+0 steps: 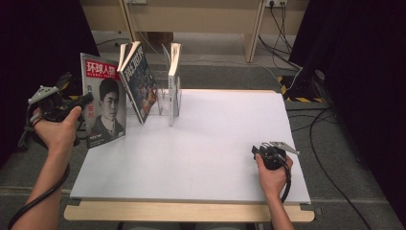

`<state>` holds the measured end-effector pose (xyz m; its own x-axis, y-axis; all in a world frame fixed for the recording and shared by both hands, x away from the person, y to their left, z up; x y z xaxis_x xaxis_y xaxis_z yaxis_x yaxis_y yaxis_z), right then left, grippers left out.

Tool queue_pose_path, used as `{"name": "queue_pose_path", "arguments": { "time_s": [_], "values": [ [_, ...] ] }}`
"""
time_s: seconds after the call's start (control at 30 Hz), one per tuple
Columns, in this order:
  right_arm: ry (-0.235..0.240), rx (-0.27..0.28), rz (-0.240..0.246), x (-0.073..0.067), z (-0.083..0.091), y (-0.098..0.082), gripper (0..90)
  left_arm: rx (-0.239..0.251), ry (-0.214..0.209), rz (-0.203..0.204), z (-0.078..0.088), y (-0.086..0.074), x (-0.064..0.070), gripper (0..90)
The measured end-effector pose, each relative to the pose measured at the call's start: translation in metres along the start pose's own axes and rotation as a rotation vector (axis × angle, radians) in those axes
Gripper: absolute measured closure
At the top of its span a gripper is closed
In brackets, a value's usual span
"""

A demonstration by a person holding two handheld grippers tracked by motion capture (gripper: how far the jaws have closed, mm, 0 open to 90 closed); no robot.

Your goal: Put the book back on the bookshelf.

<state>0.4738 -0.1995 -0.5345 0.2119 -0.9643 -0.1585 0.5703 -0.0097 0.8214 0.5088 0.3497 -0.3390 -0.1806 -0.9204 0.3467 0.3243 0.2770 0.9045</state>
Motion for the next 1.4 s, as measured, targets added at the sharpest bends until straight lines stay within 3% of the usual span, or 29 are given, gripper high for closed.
{"name": "queue_pose_path", "arguments": {
  "time_s": [0.47,0.83,1.07,1.23,1.4],
  "values": [
    [0.001,0.001,0.004,-0.001,-0.001,0.000,63.5,0.026,0.038,-0.012,-0.028,0.009,-0.001,86.9],
    [0.001,0.000,0.001,0.002,0.000,-0.001,63.5,0.059,0.056,0.018,-0.062,0.020,-0.001,86.9],
    [0.000,0.003,0.000,0.004,0.001,-0.001,63.5,0.062,0.082,0.003,-0.079,0.025,-0.002,86.8],
    [-0.004,-0.004,-0.007,0.007,0.001,-0.003,63.5,0.097,0.091,0.014,-0.095,0.032,-0.003,86.8],
    [-0.006,0.001,-0.003,0.008,0.001,-0.003,63.5,0.130,0.089,0.013,-0.106,0.026,-0.013,86.7]
  ]
}}
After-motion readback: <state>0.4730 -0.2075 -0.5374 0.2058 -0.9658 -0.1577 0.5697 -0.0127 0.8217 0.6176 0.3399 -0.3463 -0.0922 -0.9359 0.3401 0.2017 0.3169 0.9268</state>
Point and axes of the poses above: each handheld gripper's, and its own axes: z roughly backward along the jaws, y roughly out of its top, x roughly to its right, the point moved 10 cm from there along -z, roughly forward along the jaws, and after that the axes turned 7 degrees about z, right-handed, at the moved point
